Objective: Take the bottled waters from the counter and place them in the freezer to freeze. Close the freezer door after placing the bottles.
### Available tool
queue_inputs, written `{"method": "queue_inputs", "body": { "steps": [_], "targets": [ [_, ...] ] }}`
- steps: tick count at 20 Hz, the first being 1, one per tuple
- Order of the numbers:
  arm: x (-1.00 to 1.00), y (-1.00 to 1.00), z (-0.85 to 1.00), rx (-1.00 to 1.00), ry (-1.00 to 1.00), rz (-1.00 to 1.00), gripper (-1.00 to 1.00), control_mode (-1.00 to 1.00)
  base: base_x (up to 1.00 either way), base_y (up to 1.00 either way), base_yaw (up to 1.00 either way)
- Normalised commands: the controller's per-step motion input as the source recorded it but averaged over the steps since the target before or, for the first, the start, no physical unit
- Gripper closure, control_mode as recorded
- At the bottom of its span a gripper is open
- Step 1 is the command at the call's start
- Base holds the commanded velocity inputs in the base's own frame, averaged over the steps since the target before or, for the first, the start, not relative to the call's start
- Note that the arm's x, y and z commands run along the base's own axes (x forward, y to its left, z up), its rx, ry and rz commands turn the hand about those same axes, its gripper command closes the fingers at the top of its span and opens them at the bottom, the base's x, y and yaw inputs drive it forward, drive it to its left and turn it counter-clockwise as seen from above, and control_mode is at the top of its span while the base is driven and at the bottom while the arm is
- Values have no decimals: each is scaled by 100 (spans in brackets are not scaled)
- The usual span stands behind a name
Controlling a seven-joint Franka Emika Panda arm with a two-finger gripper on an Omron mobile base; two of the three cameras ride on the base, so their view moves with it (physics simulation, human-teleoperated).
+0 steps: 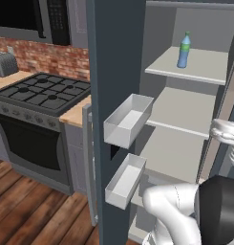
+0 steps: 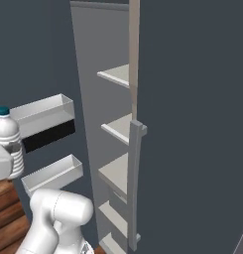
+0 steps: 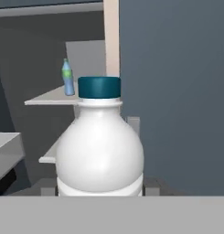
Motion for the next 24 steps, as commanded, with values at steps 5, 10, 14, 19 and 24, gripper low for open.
{"method": "queue_inputs", "body": {
  "steps": [5, 10, 14, 19, 24],
  "targets": [
    [7, 0, 22, 3, -4, -7, 100, -100, 0, 0, 0],
    [38, 0, 1, -2, 0, 10, 100, -100, 0, 0, 0],
    [46, 0, 0, 0, 0, 8, 100, -100, 0, 0, 0],
    [44, 3, 4, 0, 0, 1, 100, -100, 0, 0, 0],
    [39, 3, 15, -7, -1, 0, 100, -100, 0, 0, 0]
  ]
}}
